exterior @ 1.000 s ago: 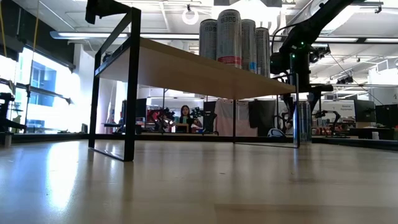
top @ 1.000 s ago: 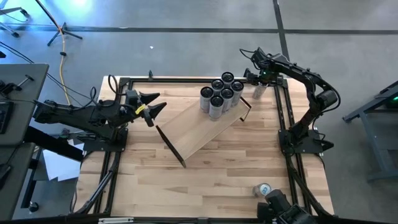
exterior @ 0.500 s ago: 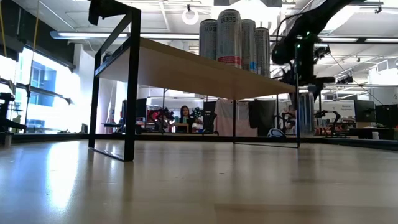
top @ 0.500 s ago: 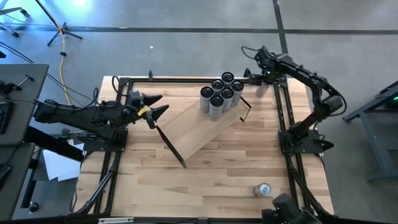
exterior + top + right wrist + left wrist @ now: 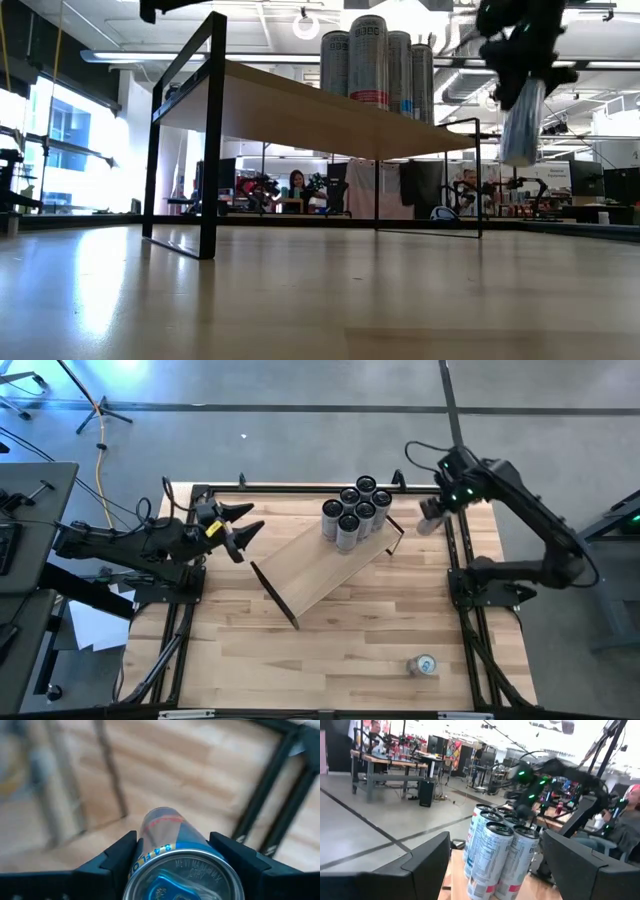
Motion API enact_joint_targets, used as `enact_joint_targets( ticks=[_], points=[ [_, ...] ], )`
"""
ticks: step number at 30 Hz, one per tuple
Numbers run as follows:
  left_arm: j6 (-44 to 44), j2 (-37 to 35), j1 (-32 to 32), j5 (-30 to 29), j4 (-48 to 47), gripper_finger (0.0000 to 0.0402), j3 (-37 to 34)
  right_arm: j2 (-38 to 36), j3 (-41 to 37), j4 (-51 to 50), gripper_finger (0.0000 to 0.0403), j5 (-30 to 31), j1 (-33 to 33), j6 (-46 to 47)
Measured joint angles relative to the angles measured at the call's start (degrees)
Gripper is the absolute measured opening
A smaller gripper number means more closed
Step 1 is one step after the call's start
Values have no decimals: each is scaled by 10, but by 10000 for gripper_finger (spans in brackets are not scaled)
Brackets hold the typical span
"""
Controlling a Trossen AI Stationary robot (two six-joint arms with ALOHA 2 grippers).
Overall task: Place canned beverage on shelf
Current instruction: Put the top blue soda can on the shelf
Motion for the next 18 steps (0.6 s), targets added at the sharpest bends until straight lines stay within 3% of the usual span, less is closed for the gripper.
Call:
enact_joint_targets(
  ticks=[5, 11, 18],
  points=[
    [11, 0, 0, 6, -1, 289, 0, -70, 0, -22, 214, -43, 85, 84],
    [7, 0, 0, 68, -3, 289, 0, -109, 0, -18, 214, -68, 227, 192],
    [-108, 0, -3, 110, 0, 289, 0, -107, 0, 26, 214, -64, 390, 242]
  ],
)
